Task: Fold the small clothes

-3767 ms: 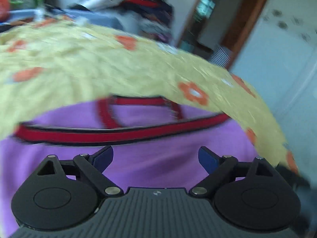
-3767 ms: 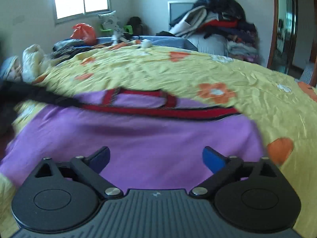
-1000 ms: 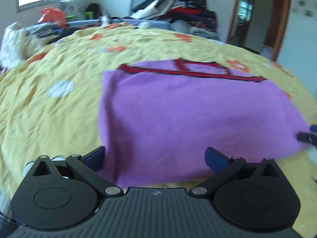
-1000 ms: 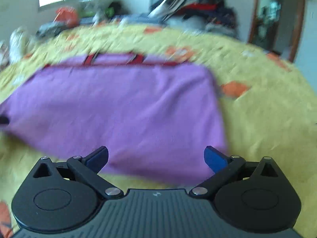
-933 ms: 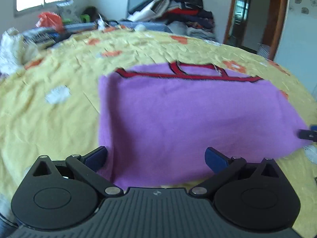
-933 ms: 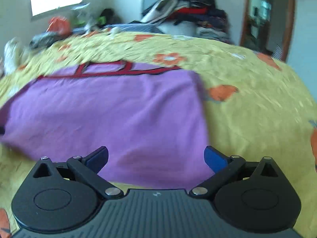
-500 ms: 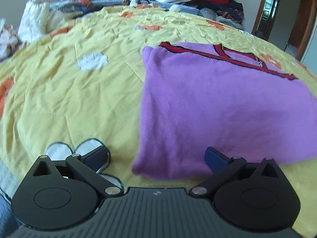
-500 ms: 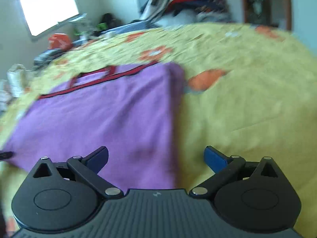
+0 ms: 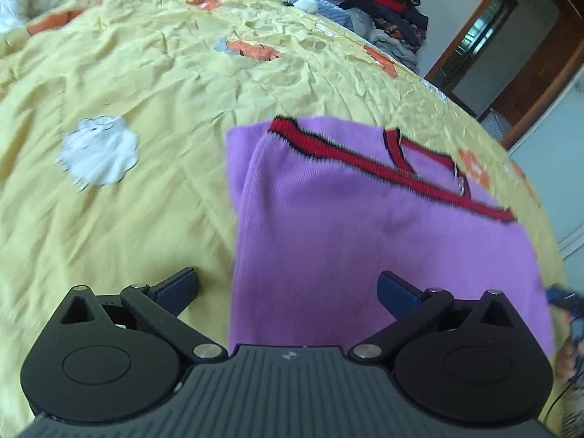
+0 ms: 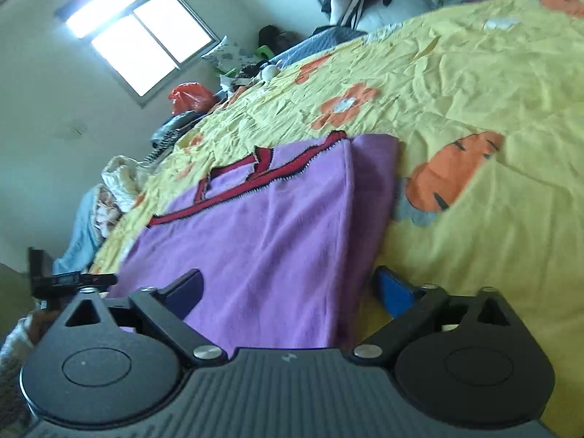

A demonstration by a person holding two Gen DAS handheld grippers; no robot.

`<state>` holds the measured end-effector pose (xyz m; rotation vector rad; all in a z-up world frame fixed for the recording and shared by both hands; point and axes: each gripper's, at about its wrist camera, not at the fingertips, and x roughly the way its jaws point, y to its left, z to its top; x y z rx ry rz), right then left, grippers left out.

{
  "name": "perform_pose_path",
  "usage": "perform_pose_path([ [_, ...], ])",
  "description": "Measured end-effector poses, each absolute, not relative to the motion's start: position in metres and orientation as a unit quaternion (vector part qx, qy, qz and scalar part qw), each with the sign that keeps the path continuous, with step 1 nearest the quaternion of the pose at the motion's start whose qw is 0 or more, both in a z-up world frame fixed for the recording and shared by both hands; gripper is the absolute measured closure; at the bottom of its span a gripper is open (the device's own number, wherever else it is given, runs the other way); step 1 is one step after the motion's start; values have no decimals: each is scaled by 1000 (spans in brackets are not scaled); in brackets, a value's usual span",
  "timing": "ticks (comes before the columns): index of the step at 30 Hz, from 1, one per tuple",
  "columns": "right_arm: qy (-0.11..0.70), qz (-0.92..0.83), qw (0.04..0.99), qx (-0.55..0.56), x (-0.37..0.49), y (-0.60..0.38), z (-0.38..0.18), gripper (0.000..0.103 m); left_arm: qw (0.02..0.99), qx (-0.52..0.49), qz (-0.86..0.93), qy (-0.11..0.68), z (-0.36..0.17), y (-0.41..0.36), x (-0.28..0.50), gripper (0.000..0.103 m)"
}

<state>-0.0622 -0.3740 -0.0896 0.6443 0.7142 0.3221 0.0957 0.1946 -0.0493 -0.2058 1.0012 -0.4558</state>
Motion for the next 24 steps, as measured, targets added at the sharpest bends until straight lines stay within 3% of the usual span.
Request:
perform_pose_path([
  [1,358,144,866,318,-58,-375,-95,75,842,-105,-220,482,-49,192,102,2],
  [2,359,148,864,320,-57,-375,-100,92,839,-101,-221,487,-48,189,106,8],
  [3,354,149,868,316,-60,-373,-101,92,839,-92,-218,490,-46,186,108,16],
  [4,353,143,870,312,-62,-372,-99,92,838,-81,-216,495,-44,183,108,39],
  [5,349,139,875,307,-66,-370,-96,91,832,-77,-216,505,-42,182,111,79],
  [6,343,135,877,308,-71,-369,-94,92,815,-95,-222,526,-45,184,115,90],
  [12,318,97,895,298,-107,-363,-83,96,810,-40,-257,525,-40,178,101,93],
  [15,318,113,886,316,-127,-359,-89,98,806,-37,-270,526,-40,185,98,92],
  [16,317,117,877,340,-132,-364,-95,98,802,-51,-272,530,-40,191,99,83],
  [18,327,105,864,368,-142,-372,-100,92,803,-70,-262,531,-38,203,93,32],
  [19,327,104,860,379,-147,-374,-100,92,807,-80,-263,523,-37,208,86,0],
  [24,326,86,878,340,-156,-360,-93,90,802,-112,-276,517,-47,220,44,2],
])
